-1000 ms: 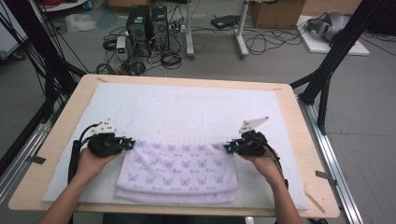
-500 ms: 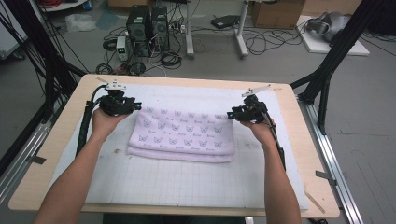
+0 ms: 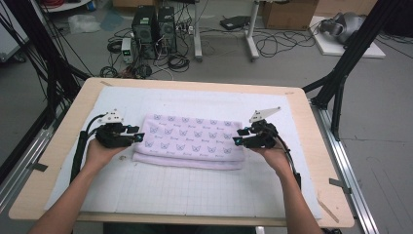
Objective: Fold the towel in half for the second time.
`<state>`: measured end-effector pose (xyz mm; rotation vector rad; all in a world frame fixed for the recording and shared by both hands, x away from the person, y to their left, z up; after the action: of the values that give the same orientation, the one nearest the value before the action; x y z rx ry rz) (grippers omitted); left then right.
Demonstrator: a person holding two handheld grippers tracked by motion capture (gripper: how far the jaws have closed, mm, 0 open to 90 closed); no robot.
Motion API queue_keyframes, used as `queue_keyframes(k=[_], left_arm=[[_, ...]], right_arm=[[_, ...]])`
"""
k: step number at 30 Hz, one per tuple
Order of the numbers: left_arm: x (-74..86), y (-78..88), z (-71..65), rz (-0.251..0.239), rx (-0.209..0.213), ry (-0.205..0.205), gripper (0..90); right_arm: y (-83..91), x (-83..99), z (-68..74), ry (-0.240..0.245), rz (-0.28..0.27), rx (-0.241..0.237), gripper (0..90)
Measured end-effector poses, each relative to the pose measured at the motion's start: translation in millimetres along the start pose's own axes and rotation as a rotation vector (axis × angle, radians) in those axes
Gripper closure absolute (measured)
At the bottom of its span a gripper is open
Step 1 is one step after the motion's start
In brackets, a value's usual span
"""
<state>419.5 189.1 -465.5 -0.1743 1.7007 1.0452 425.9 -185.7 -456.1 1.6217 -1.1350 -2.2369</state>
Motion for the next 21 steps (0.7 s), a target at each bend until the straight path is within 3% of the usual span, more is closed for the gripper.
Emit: queue_keyframes(k=[5, 7, 10, 12, 14, 18, 21], left_arm=[[16.9, 8.4, -17.9, -0.003, 0.058, -0.025, 56.4], [24.1, 9.4, -22.7, 0.018, 0.079, -0.045, 56.2], [31.1, 9.3, -25.6, 0.039, 0.095, -0.054, 55.1], [31.4, 9.2, -28.1, 0.038, 0.121, -0.049, 55.1], [30.4, 8.9, -29.1, 0.032, 0.127, -0.064, 57.5], [30.8, 4.7, -28.9, 0.028, 0.127, -0.08, 58.1], [31.9, 0.5, -28.0, 0.036, 0.109, -0.1, 60.9]], right_arm=[[-5.5, 15.8, 23.4, 0.037, 0.013, -0.052, 57.0], [-6.9, 20.6, 30.2, 0.038, 0.016, -0.077, 56.7], [-10.4, 28.8, 38.6, 0.056, 0.08, -0.093, 56.0], [-10.2, 27.6, 45.0, 0.079, 0.068, -0.108, 56.3], [-10.0, 29.5, 48.1, 0.092, 0.057, -0.112, 56.7], [-14.1, 45.7, 44.6, 0.058, 0.062, -0.105, 59.4], [-17.7, 50.7, 43.2, 0.046, 0.036, -0.095, 62.7]])
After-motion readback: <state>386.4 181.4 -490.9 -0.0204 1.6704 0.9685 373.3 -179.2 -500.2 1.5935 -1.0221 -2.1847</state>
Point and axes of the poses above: each handheld gripper's, and its own axes: y roughly backward along the jaws, x roughly out of its underside, z roughly to its left, the point moved 9 cm from there along -y, roughly forward along the jaws, and after that the axes turned 4 degrees about -x, right-handed, at the moved point
